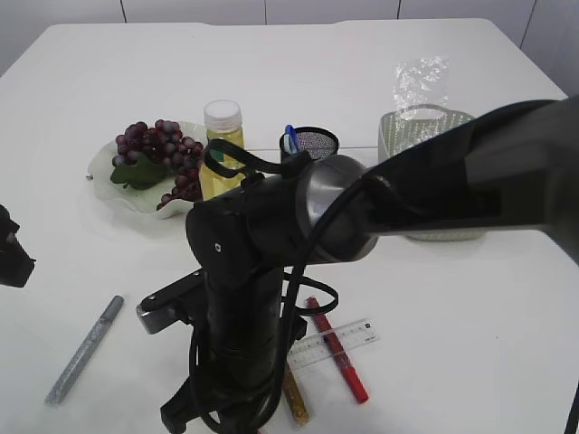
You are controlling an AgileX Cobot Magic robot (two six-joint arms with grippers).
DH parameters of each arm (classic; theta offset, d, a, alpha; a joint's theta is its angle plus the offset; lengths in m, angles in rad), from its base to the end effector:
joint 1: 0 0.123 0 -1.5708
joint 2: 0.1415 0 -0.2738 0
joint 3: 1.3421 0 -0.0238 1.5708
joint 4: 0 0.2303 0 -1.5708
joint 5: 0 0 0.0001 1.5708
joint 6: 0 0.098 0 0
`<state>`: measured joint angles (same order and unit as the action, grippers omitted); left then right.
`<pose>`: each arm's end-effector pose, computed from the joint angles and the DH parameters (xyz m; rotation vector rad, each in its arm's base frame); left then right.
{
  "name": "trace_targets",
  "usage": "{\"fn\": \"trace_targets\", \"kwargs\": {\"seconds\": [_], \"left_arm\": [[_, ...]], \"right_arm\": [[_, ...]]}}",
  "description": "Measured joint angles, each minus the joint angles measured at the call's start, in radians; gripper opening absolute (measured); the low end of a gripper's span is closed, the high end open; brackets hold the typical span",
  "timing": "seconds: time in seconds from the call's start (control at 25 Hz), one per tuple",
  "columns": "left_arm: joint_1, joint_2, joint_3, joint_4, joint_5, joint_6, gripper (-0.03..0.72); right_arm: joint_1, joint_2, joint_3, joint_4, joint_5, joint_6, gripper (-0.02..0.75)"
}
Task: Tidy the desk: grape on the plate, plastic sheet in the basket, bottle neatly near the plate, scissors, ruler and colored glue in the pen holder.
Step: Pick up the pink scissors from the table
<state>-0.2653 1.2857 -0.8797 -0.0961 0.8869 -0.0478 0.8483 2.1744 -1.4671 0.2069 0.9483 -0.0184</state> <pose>0.2123 -0.0652 0.2532 0.2374 2.7776 -0.1983 0.2443 0.3019 0.1132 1.1176 -2.8560 -0.2380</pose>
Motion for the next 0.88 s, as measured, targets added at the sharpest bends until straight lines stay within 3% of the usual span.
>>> {"fn": "trace_targets", "kwargs": {"seconds": [0.28,0.88], "left_arm": [[0.000,0.000,0.002,0.000,-0.013,0.000,0.434],[0.000,0.000,0.002,-0.002,-0.022,0.000,0.433]], "right_arm": [[0.002,0.000,0.000,0.005,-0.025,0.024,0.257],[0.040,0.006,-0.008,-0.113,-0.057,0.082,0.270]]}}
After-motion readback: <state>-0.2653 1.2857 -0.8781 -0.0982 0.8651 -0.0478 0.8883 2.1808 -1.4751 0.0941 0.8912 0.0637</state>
